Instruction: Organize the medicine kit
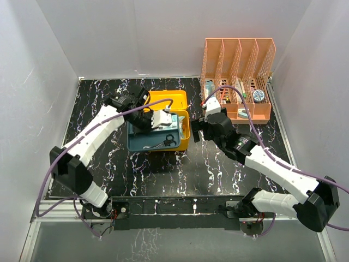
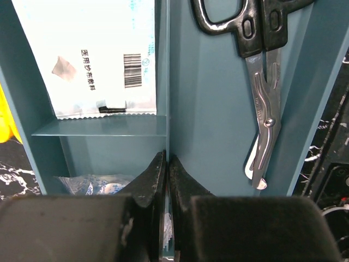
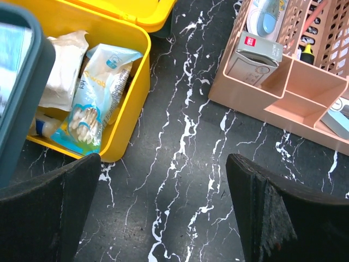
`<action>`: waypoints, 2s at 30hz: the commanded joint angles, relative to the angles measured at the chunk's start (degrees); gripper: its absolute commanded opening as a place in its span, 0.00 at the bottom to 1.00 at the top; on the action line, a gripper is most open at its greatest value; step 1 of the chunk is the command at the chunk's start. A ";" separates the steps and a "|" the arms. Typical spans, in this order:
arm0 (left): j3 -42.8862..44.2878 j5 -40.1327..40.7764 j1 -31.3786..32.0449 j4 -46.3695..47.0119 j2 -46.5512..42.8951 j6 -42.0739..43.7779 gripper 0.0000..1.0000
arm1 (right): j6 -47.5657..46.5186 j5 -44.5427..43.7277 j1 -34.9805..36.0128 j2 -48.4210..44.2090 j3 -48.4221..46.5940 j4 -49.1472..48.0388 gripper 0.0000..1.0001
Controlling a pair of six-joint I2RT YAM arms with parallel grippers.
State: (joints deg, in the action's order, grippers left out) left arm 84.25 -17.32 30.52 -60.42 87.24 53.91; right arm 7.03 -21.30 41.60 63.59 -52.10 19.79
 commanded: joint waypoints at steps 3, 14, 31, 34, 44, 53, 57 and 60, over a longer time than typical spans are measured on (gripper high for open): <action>11.86 -5.47 -3.11 -2.78 7.71 6.32 0.00 | -0.16 -1.46 -1.19 -2.53 0.84 -0.65 0.98; 28.45 -6.70 -4.42 -6.19 24.63 8.24 0.00 | 0.33 -1.94 -2.40 -5.47 3.17 0.36 0.98; 24.46 -7.01 -1.18 -5.14 23.84 6.16 0.00 | 1.12 -1.99 -4.02 -7.86 4.81 0.88 0.98; 23.28 -6.76 -0.39 -4.22 23.18 5.23 0.00 | 1.03 -2.06 -4.13 -8.25 4.72 1.27 0.98; 18.37 -5.29 0.17 -3.53 20.52 4.42 0.00 | 0.77 -1.76 -4.64 -9.15 5.92 0.97 0.98; 13.62 -1.22 0.00 -1.10 17.51 4.62 0.00 | 1.14 -0.77 -4.72 -8.66 6.83 -0.27 0.98; 14.17 -1.12 0.04 -2.63 18.70 4.32 0.00 | 1.09 -0.74 -4.69 -8.62 6.66 -0.31 0.98; 13.78 -1.94 0.08 -3.40 20.11 3.20 0.00 | 1.04 -0.84 -4.74 -8.93 6.66 0.01 0.98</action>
State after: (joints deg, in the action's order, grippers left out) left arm 98.30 -18.39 30.50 -60.07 108.77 58.04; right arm 7.64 -22.09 37.06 55.46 -45.17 22.48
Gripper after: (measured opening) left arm 0.013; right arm 0.983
